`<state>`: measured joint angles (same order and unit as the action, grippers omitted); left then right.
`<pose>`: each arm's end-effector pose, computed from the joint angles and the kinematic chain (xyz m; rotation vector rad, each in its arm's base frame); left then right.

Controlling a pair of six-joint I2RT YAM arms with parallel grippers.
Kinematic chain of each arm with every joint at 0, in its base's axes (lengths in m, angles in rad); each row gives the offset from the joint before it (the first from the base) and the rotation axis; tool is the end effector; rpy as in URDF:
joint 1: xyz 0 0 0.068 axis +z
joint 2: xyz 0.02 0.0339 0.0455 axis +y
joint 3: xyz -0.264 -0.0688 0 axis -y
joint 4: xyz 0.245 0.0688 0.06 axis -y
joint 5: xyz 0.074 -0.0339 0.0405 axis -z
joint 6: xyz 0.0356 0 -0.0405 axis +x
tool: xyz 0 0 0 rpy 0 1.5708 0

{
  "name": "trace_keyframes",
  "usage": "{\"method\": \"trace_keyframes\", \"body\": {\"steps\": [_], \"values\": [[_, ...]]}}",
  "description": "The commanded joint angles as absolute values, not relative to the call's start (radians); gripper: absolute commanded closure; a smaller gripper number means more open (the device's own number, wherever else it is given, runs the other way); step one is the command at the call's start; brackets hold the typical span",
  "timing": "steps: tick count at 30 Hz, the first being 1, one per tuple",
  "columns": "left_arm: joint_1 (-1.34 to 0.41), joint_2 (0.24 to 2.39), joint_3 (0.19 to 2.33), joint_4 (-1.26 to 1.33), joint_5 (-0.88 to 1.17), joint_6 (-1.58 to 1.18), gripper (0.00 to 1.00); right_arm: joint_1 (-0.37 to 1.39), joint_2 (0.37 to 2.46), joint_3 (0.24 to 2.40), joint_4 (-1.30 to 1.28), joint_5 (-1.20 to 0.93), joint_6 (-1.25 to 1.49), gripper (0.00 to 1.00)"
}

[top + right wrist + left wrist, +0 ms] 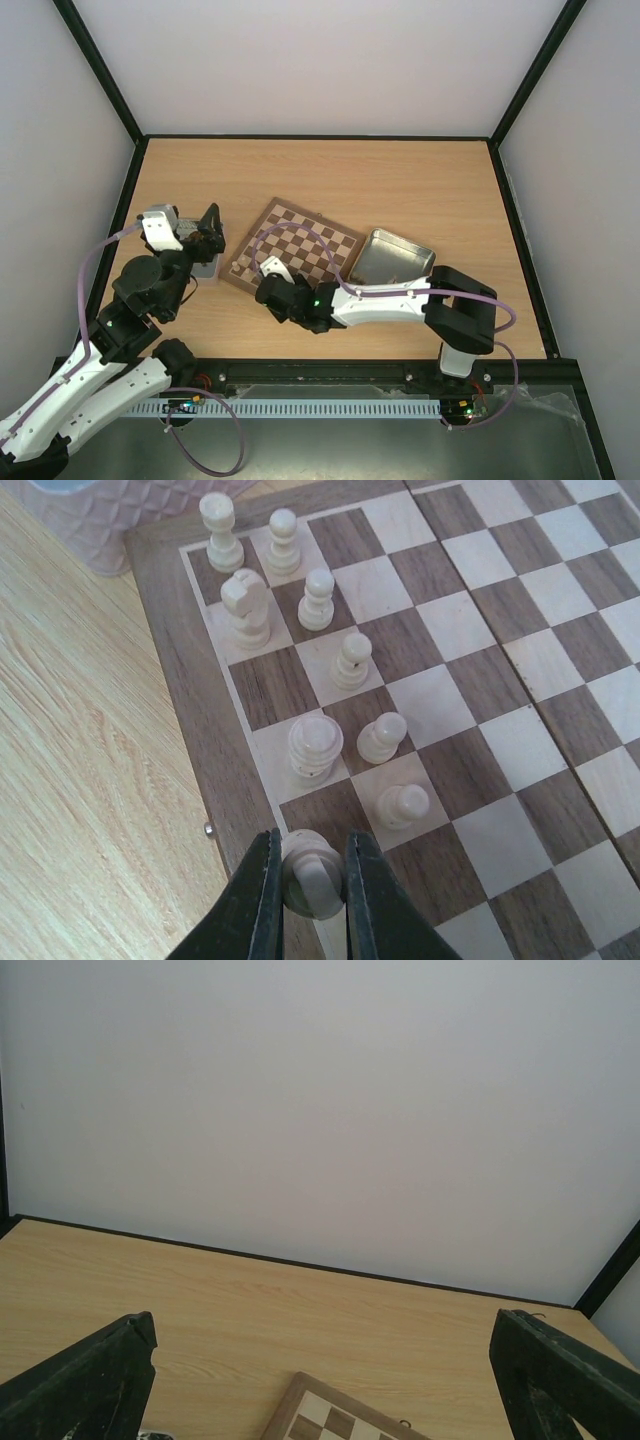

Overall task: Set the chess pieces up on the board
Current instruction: Place the chess piece on the chessboard.

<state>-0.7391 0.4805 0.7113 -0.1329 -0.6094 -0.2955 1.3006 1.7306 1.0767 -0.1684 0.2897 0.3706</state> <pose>0.0975 -0.0613 0.3601 -0.1681 1.4932 -0.3863 0.1076 0.3505 0.1935 -0.9512 2.2019 0.4633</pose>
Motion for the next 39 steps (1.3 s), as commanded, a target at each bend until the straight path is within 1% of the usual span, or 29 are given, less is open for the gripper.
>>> {"method": "trace_keyframes", "body": {"steps": [1, 16, 22, 26, 28, 31, 33, 37, 39], "values": [[-0.733, 0.477, 0.702, -0.104, -0.609, -0.287, 0.07, 1.31, 1.765, 1.117, -0.161, 0.336, 0.349, 0.97], [-0.733, 0.477, 0.699, -0.104, -0.606, -0.284, 0.06, 1.31, 1.813, 1.123, -0.169, 0.374, 0.35, 0.95], [-0.733, 0.478, 0.699, -0.106, -0.605, -0.285, 0.05, 1.311, 1.822, 1.125, -0.173, 0.4, 0.357, 0.92], [-0.733, 0.479, 0.699, -0.104, -0.604, -0.284, 0.03, 1.31, 1.81, 1.132, -0.183, 0.403, 0.363, 0.88], [-0.733, 0.478, 0.699, -0.104, -0.602, -0.282, 0.02, 1.311, 1.791, 1.136, -0.185, 0.395, 0.364, 0.82], [-0.733, 0.478, 0.698, -0.102, -0.601, -0.281, 0.0, 1.31, 1.737, 1.147, -0.181, 0.358, 0.38, 0.71], [-0.733, 0.478, 0.699, -0.101, -0.601, -0.278, 0.0, 1.31, 1.69, 1.146, -0.164, 0.33, 0.392, 0.65], [-0.733, 0.482, 0.703, -0.103, -0.601, -0.272, 0.0, 1.306, 1.595, 1.142, -0.145, 0.315, 0.418, 0.6], [-0.733, 0.483, 0.706, -0.107, -0.601, -0.27, 0.0, 1.299, 1.57, 1.143, -0.16, 0.341, 0.434, 0.59]]}}
